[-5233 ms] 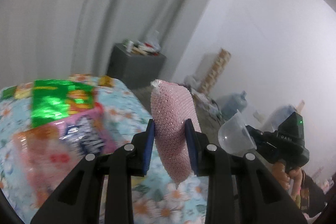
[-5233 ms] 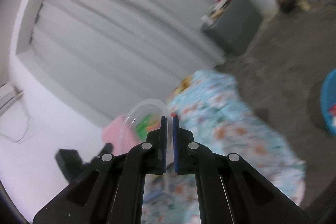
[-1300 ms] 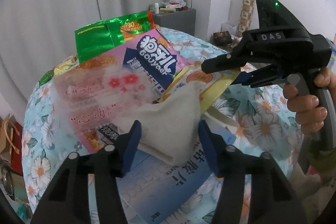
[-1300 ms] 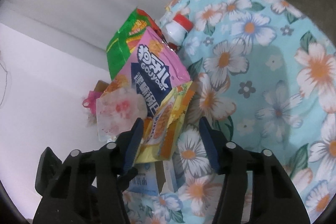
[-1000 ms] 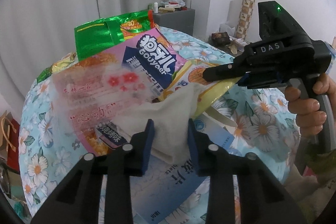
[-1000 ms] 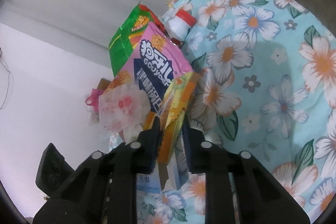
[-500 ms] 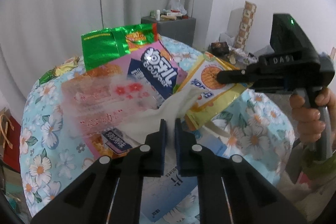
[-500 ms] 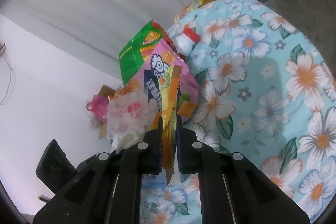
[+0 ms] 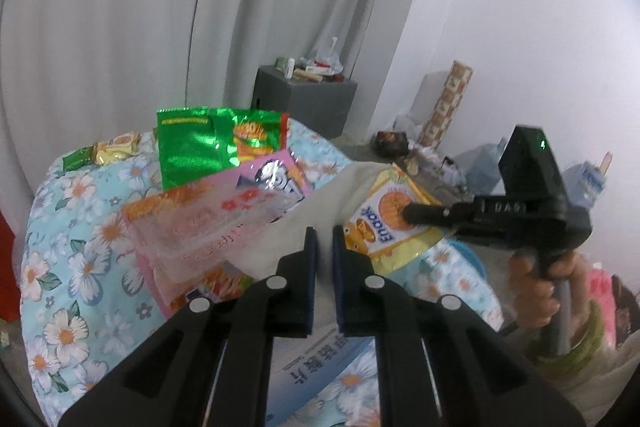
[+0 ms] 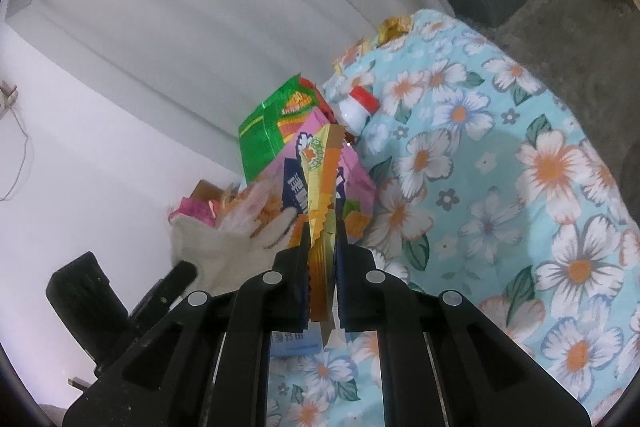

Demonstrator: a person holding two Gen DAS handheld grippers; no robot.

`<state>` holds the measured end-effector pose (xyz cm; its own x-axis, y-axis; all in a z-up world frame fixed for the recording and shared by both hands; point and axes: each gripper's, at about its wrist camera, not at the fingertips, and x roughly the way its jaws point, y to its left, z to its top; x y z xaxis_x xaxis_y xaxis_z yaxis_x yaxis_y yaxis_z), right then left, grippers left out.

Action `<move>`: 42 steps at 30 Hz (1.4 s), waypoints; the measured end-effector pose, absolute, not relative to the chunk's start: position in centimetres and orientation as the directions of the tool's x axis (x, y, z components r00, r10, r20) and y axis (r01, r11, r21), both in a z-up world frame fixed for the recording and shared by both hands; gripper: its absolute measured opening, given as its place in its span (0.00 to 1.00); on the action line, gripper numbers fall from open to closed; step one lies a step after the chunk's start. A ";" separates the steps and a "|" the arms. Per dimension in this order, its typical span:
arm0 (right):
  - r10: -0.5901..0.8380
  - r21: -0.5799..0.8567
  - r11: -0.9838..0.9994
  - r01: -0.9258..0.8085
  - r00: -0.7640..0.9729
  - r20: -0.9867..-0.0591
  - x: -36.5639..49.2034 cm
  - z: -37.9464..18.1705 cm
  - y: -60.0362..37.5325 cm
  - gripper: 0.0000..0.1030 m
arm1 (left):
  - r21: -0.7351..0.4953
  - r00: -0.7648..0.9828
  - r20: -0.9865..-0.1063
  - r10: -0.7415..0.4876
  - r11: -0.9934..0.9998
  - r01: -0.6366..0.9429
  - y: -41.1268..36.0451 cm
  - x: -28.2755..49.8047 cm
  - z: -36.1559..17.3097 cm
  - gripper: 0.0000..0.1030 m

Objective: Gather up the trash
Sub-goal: 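Grasp the white tissue with the left tool while the right tool grasps the yellow snack wrapper, then carry tissue and yellow wrapper over the blue wastebasket with both tools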

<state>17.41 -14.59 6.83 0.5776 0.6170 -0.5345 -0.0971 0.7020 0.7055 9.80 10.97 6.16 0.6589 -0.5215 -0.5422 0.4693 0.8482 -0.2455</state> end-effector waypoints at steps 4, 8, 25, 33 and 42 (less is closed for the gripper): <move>0.607 0.704 0.704 -0.095 0.595 -0.527 17.0 7.4 -15.2 0.08 | -0.299 0.648 -0.515 -0.562 0.826 0.478 11.2 9.8 7.0 0.07; 0.600 0.708 0.701 -0.091 0.611 -0.516 16.7 7.8 -15.8 0.08 | -0.316 0.654 -0.496 -0.571 0.821 0.476 11.2 9.7 7.8 0.07; 0.589 0.727 0.683 -0.075 0.646 -0.486 15.5 8.2 -17.7 0.08 | -0.482 0.603 -0.378 -0.703 0.705 0.520 11.7 10.2 10.6 0.07; 0.584 0.738 0.671 -0.070 0.663 -0.468 14.8 8.4 -18.8 0.08 | -0.442 0.601 -0.376 -0.705 0.707 0.552 10.4 10.2 11.3 0.07; 0.564 0.742 0.668 -0.058 0.689 -0.455 13.6 8.9 -20.2 0.08 | -0.428 0.587 -0.387 -0.711 0.702 0.569 9.1 10.8 11.0 0.07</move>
